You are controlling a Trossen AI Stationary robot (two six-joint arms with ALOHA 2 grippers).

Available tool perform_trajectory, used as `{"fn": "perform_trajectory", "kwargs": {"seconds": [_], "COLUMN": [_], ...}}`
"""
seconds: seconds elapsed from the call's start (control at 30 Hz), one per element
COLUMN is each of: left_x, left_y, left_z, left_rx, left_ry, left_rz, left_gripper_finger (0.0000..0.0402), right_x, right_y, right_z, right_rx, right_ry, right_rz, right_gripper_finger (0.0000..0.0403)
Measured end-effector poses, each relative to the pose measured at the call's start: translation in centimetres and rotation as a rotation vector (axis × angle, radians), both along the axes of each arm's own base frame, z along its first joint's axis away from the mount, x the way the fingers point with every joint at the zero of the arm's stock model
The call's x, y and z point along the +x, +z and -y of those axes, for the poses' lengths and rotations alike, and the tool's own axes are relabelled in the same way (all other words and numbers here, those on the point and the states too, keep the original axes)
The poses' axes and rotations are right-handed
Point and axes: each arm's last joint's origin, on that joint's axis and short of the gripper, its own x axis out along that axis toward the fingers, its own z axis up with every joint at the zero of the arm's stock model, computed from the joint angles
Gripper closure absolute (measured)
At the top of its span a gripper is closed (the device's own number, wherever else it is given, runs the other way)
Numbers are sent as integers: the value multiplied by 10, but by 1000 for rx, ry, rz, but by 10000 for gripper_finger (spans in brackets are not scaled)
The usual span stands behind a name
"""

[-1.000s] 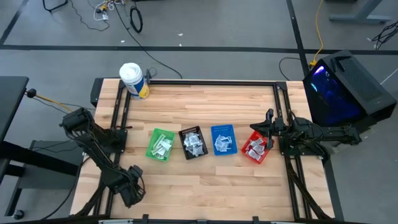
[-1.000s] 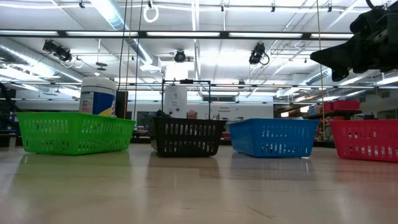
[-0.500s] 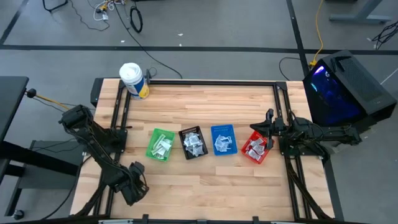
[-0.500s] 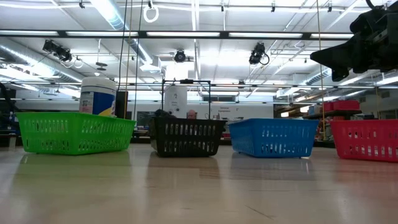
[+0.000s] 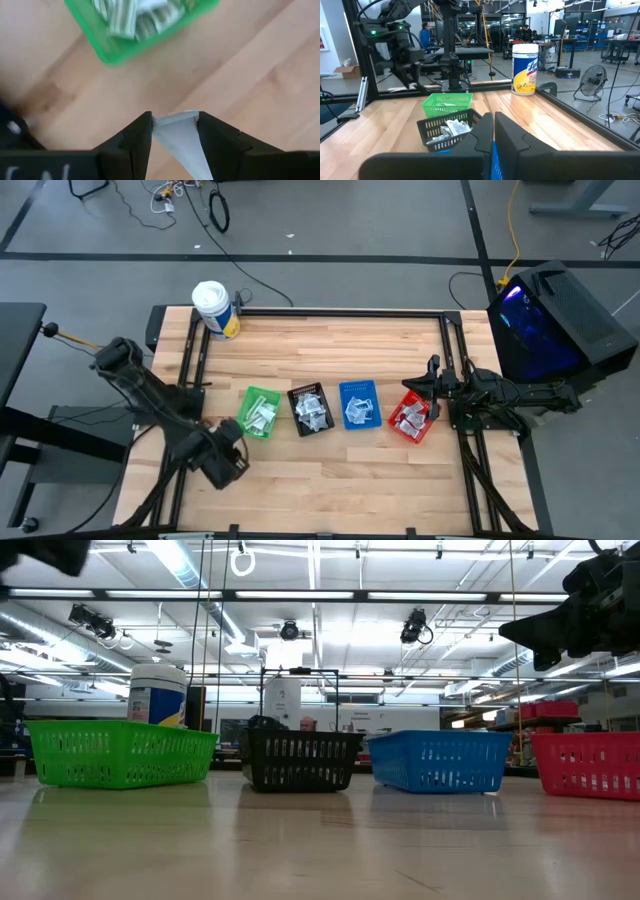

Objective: Pick & Place First Aid Supplies
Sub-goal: Put the bandage into the green basket

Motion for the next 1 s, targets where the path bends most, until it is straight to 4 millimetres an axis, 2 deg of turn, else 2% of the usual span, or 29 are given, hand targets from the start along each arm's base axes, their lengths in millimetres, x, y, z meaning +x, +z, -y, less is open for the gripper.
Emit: {"fn": "perform_trajectory", "kwargs": {"seconds": [0.3,0.57,0.8,1.0], "left_x": [27,49,60,64], "left_y": [5,5,5,5], "left_z": [-39,-82,-118,-138], "left_rx": [97,165,218,224], "left_ry": [-137,-255,-305,-290], "left_rz": [-11,-72,-114,-130], "left_gripper_finger": [236,236,236,236], "right_x": [0,0,0,0], "right_y": [0,0,0,0], "right_z": [0,0,0,0], "right_rx": [0,0,0,0], "right_ry": [0,0,0,0], "right_rz": [0,0,0,0], "right_gripper_finger": [380,380,380,380]}}
